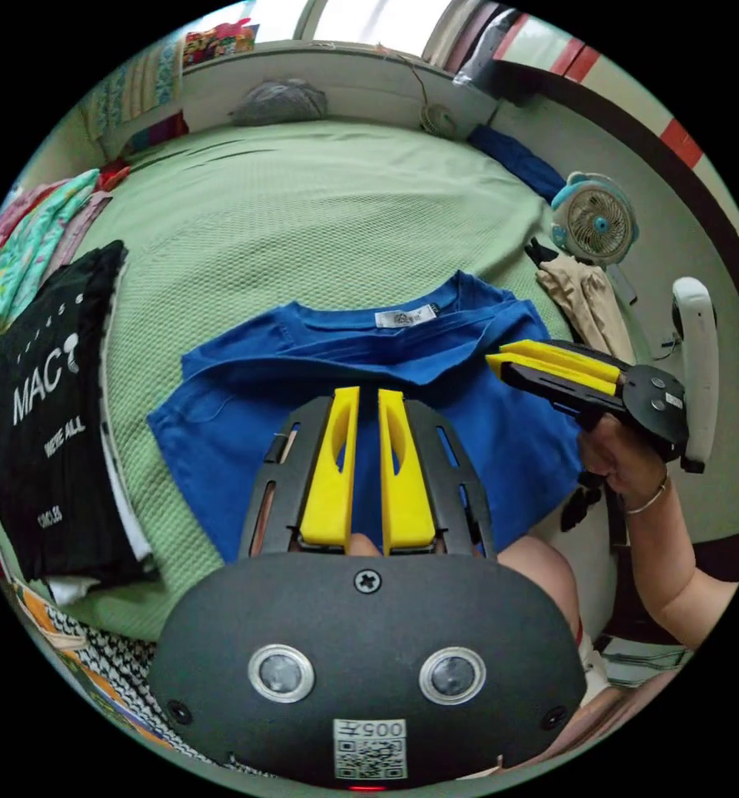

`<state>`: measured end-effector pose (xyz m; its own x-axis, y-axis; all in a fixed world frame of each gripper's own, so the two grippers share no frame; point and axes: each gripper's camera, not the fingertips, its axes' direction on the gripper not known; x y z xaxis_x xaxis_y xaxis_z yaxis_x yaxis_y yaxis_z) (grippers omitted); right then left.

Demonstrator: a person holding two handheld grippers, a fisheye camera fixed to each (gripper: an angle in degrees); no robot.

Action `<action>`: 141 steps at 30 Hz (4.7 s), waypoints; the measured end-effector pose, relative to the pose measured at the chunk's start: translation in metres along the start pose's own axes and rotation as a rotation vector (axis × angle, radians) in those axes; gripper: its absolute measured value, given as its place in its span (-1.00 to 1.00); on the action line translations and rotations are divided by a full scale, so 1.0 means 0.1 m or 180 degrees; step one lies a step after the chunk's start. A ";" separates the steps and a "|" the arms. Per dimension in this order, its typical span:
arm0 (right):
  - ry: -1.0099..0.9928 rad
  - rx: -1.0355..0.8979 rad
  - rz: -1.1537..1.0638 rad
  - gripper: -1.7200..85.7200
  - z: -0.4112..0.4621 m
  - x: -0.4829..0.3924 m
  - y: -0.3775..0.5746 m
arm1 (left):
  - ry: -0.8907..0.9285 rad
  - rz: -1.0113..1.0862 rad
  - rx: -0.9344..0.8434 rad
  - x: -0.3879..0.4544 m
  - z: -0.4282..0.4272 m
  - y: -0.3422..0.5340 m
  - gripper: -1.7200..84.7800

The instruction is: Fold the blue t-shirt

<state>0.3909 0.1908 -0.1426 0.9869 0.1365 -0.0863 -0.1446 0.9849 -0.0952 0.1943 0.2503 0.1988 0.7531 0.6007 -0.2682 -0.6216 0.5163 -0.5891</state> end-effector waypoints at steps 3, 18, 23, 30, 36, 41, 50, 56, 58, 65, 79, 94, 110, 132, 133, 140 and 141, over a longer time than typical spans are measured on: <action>0.0021 0.0099 0.0132 -0.90 0.06 0.08 -0.17 | -0.0019 -0.0086 0.0109 0.01 0.14 -0.15 -0.84; -0.0231 0.0249 0.0476 -0.85 -0.11 0.67 0.01 | -0.0204 -0.0327 0.0188 0.65 0.38 0.09 -0.82; 0.0093 0.0073 0.0653 -0.84 -0.31 1.04 0.71 | -0.0111 0.0050 0.0053 1.31 0.44 0.45 -0.80; 0.0287 -0.0208 0.0867 -0.84 -0.28 1.42 1.30 | 0.0304 0.0518 -0.0116 2.38 0.68 0.59 -0.77; 0.0262 -0.0287 0.0902 -0.84 -0.25 1.54 1.52 | 0.0549 0.0688 -0.0310 3.16 1.03 0.64 -0.75; 0.0194 -0.0192 0.0965 -0.85 -0.34 1.73 1.61 | 0.0507 0.0562 -0.0370 3.54 1.42 0.52 -0.69; 0.0100 -0.0140 0.0938 -0.87 -0.33 1.92 1.63 | 0.0275 0.0219 -0.0279 3.79 1.91 0.39 -0.71; 0.0060 -0.0178 0.0957 -0.87 -0.17 1.98 1.63 | 0.0351 0.0102 -0.0290 3.76 2.02 0.38 -0.77; 0.0099 -0.0156 0.0934 -0.87 -0.16 1.99 1.64 | 0.0351 0.0091 -0.0322 3.73 2.05 0.37 -0.80; 0.0217 -0.0163 0.0834 -0.88 -0.11 2.04 1.64 | 0.0557 0.0122 -0.0453 3.65 2.04 0.36 -0.88; -0.0514 0.0129 0.0937 -0.81 -0.48 2.21 1.05 | 0.0844 -0.0073 -0.0305 3.26 1.69 0.59 -0.90; -0.0931 -0.0213 0.1192 -0.84 0.22 2.48 0.27 | 0.0998 -0.0111 -0.0340 2.94 1.45 0.74 -0.88; -0.0987 -0.0238 0.1316 -0.88 0.43 2.30 -0.01 | 0.1097 -0.0085 -0.0309 2.59 0.99 0.95 -0.88; -0.0510 0.0099 0.0380 -0.92 -0.55 -0.07 -0.49 | 0.0313 -0.0357 0.0123 1.13 -0.64 1.81 -0.88; -0.0522 0.0105 0.0307 -0.92 -0.57 -0.26 -0.53 | 0.0293 -0.0415 0.0125 1.01 -0.70 1.87 -0.88; -0.0626 -0.0017 -0.0013 -0.90 -0.40 -1.46 -0.80 | 0.0090 -0.0804 0.0059 0.32 -0.95 2.14 -0.88; -0.0615 -0.0027 -0.0026 -0.90 -0.36 -1.55 -0.82 | 0.0037 -0.0873 0.0030 0.19 -0.96 2.17 -0.88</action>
<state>0.2472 0.0852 -0.1574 0.9834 0.1471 0.1064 -0.1362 0.9852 -0.1037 0.0942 0.3153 -0.0072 0.8960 0.4306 -0.1084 -0.3960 0.6645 -0.6337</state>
